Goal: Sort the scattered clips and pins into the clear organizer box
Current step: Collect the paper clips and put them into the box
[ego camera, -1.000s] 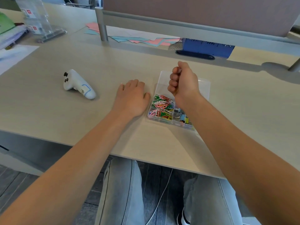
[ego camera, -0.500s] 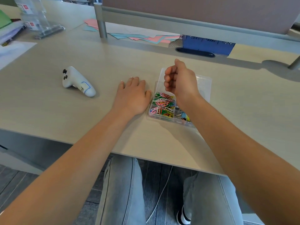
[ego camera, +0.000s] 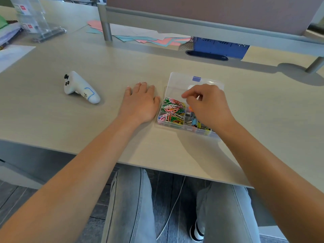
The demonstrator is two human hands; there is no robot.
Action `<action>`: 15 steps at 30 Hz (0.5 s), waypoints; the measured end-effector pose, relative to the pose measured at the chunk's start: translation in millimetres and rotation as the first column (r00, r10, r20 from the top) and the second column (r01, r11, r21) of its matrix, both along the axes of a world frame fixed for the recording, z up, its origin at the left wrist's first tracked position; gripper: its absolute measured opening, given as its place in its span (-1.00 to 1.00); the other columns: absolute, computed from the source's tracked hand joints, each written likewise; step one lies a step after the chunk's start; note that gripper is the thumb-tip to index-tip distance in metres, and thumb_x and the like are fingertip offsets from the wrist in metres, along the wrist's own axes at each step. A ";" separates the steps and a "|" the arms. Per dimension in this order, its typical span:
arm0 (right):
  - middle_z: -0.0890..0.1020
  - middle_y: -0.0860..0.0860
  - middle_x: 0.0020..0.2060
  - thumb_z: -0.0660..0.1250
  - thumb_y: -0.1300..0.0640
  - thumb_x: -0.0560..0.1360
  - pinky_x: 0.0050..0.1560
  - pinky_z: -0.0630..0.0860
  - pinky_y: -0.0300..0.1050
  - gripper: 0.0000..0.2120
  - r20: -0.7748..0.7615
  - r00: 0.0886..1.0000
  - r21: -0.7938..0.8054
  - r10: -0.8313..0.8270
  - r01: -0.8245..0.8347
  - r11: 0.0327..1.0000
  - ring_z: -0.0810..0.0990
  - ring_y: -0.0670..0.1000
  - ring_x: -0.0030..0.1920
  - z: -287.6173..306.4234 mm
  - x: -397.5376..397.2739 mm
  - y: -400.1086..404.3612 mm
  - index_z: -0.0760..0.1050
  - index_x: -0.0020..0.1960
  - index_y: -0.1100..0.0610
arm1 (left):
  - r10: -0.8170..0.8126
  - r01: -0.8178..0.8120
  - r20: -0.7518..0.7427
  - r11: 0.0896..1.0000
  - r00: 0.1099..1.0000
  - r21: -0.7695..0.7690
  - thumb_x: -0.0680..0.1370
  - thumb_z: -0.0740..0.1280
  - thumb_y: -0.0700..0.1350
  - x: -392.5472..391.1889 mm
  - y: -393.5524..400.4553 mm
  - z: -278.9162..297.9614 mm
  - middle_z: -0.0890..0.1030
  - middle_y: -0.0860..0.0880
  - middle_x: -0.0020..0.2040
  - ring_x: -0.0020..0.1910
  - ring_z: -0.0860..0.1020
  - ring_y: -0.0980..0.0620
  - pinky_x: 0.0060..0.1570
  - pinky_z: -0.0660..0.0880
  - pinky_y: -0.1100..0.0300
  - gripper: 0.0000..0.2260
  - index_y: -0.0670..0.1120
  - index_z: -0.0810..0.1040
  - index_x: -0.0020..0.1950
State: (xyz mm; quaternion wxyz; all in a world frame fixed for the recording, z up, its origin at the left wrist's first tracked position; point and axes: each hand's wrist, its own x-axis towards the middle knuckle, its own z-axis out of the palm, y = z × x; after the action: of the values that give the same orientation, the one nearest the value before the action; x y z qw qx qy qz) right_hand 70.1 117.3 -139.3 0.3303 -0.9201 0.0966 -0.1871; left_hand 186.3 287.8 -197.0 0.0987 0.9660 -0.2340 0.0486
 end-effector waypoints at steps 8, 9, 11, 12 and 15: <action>0.60 -0.01 0.00 0.43 0.10 0.52 0.08 0.49 -0.07 -0.77 0.086 0.977 -0.265 0.197 -0.168 0.949 0.49 0.01 0.06 -27.6 -33.6 8.1 0.68 0.17 0.05 | 0.004 -0.003 -0.017 1.000 1.000 0.023 0.68 -0.06 0.09 -0.8 0.6 0.4 0.08 -0.16 0.64 0.62 0.02 -0.11 0.55 -0.05 -0.18 -0.52 0.07 0.13 0.62; 0.59 -0.02 -0.01 0.43 0.10 0.53 0.07 0.45 -0.17 -0.78 0.101 0.976 -0.272 0.194 -0.161 0.949 0.48 -0.01 0.06 -28.2 -36.8 8.4 0.68 0.16 0.06 | 0.003 -0.003 -0.019 1.000 1.000 0.022 0.68 -0.06 0.09 -1.0 0.4 0.4 0.09 -0.16 0.64 0.62 0.03 -0.11 0.54 -0.04 -0.17 -0.52 0.07 0.14 0.62; 0.59 -0.03 -0.06 0.43 0.14 0.52 0.00 0.36 -0.37 -0.83 0.143 0.972 -0.255 0.184 -0.144 0.956 0.47 -0.05 0.03 -29.8 -41.5 9.2 0.68 0.11 0.05 | 0.002 -0.001 -0.014 1.000 1.000 0.020 0.68 -0.06 0.09 -1.6 0.6 0.1 0.09 -0.15 0.64 0.62 0.03 -0.11 0.54 -0.04 -0.17 -0.52 0.07 0.15 0.61; 0.59 -0.03 -0.08 0.43 0.16 0.51 -0.02 0.35 -0.38 -0.85 0.164 0.971 -0.247 0.176 -0.133 0.960 0.48 -0.05 0.02 -30.7 -43.0 9.7 0.68 0.07 0.05 | 0.000 0.000 -0.012 1.000 1.000 0.019 0.68 -0.05 0.10 -1.9 0.7 0.3 0.10 -0.15 0.63 0.62 0.03 -0.11 0.54 -0.03 -0.17 -0.52 0.07 0.15 0.61; 0.58 -0.04 -0.15 0.43 0.19 0.49 -0.06 0.40 -0.26 -0.88 0.174 0.970 -0.231 0.170 -0.127 0.965 0.51 -0.02 -0.04 -33.5 -45.4 11.0 0.69 -0.02 0.04 | 0.004 -0.003 -0.016 1.000 1.000 0.007 0.68 -0.04 0.09 -1.9 0.8 0.7 0.11 -0.16 0.63 0.61 0.04 -0.11 0.54 -0.03 -0.16 -0.53 0.07 0.17 0.60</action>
State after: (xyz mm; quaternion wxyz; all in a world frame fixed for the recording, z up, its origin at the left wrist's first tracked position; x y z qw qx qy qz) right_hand 24.8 128.3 -172.8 0.2481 -0.9330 -0.0264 -0.2593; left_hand 184.4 288.6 -196.3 0.0970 0.9671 -0.2317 0.0401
